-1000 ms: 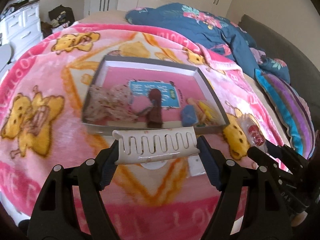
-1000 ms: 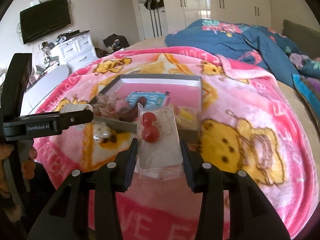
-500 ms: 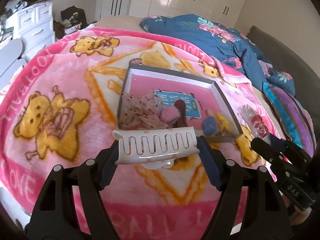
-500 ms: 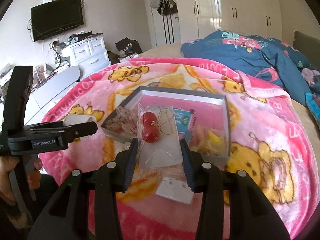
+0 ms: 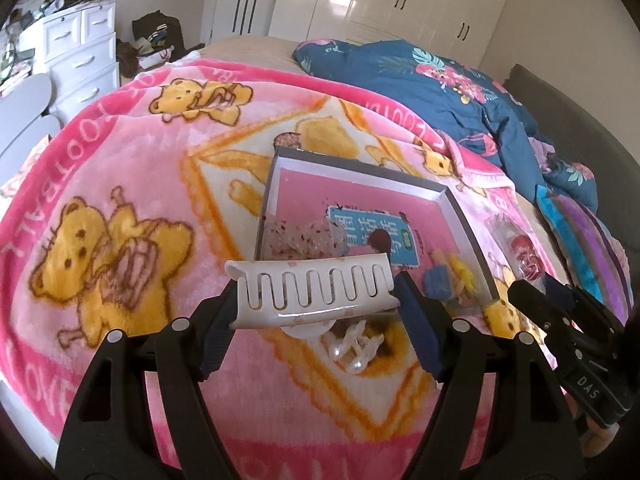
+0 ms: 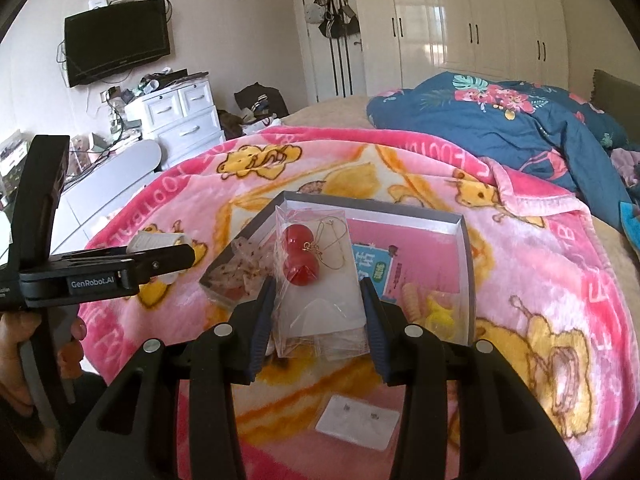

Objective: Organize jewelry
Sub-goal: 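Lower the comb clip into the tray with the left tool while the right tool releases the bag, then lift both tools and move toward the clear claw clip and white earring card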

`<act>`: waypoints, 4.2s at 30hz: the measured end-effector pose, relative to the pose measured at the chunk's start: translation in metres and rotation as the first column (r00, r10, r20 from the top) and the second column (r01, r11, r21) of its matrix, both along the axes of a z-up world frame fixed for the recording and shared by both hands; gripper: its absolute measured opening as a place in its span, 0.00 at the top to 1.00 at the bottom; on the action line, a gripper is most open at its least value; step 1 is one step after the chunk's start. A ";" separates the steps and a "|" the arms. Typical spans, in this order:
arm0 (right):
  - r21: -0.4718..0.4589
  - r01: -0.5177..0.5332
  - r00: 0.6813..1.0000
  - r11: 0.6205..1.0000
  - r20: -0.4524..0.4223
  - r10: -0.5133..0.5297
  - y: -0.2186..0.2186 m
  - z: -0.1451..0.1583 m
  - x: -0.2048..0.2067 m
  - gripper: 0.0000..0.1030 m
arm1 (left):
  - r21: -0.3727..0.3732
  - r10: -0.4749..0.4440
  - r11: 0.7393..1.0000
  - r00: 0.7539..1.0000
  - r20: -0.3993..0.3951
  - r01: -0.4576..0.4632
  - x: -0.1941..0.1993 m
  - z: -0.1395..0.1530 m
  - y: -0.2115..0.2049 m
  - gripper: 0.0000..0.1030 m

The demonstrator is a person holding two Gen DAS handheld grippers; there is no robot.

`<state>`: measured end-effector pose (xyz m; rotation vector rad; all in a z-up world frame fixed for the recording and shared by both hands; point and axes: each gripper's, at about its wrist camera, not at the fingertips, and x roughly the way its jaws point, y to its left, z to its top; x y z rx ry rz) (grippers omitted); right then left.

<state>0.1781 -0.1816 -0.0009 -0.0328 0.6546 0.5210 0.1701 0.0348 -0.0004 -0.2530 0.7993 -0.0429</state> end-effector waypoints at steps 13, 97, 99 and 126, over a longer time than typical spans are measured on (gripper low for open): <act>0.005 0.052 0.999 0.999 0.005 -0.052 -0.016 0.003 0.029 0.61 | 0.023 -0.030 0.999 1.000 -0.004 0.030 0.031 0.006 -0.015 0.35; 0.060 0.163 0.986 0.985 0.015 -0.164 -0.081 0.023 -0.021 0.12 | 0.102 -0.070 0.993 0.996 0.049 0.065 0.008 0.027 -0.055 0.09; 0.062 0.158 0.987 0.986 0.008 -0.158 -0.080 0.020 -0.026 0.11 | 0.111 -0.068 0.992 0.997 0.045 0.062 0.004 0.024 -0.054 0.09; -0.060 0.083 0.981 0.995 -0.173 -0.092 -0.049 -0.072 -0.052 0.11 | 0.170 -0.105 0.976 0.978 -0.180 0.136 0.000 -0.073 -0.049 0.09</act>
